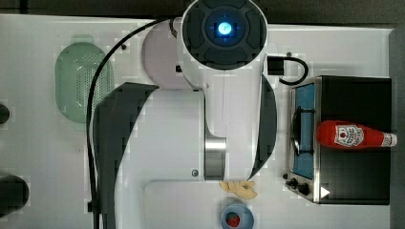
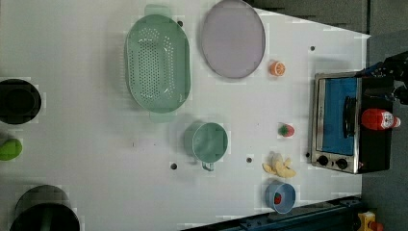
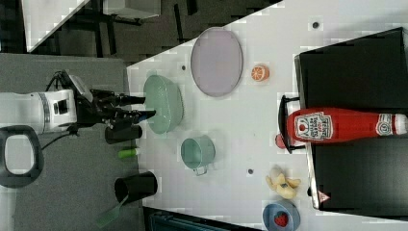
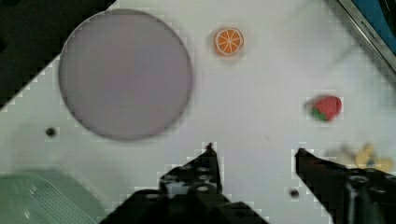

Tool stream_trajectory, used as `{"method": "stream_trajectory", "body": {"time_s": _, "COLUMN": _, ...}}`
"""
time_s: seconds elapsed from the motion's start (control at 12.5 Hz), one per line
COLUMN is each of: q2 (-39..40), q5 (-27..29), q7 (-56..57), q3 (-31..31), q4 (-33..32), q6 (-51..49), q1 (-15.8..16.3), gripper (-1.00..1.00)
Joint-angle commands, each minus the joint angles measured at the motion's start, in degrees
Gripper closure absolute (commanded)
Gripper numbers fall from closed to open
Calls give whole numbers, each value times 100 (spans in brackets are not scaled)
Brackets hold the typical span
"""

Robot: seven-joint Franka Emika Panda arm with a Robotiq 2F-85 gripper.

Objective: Pick Ketchup from oven and place it on table.

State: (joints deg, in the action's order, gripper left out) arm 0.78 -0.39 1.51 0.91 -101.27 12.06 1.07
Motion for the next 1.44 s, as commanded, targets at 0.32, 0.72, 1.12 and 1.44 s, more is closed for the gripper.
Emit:
{"method": "stream_trajectory", "body": {"time_s": 0.32, "q2": -2155, "q5": 55, "q7": -129, "q3": 448, "q4": -1250, "q6": -654, "q1": -272, "gripper": -100}}
{"method": "stream_trajectory", "body": {"time_s": 0.72, "q2": -1893, "q5": 55, "q7": -129, "q3": 1204, "q4": -1243, "q6": 59, "q1": -519, "gripper": -100}}
{"method": "stream_trajectory", "body": {"time_s": 1.12, "q2": -1322, "q5": 54, "q7": -122, "q3": 2155, "q4": -1231, "q6": 482, "q1": -623, "gripper": -100}}
{"method": "stream_trajectory", "body": {"time_s": 1.44, "q2": -650, "q5": 55, "q7": -123, "q3": 2718, "q4": -1222, "q6": 1316, "q1": -638, "gripper": -100}}
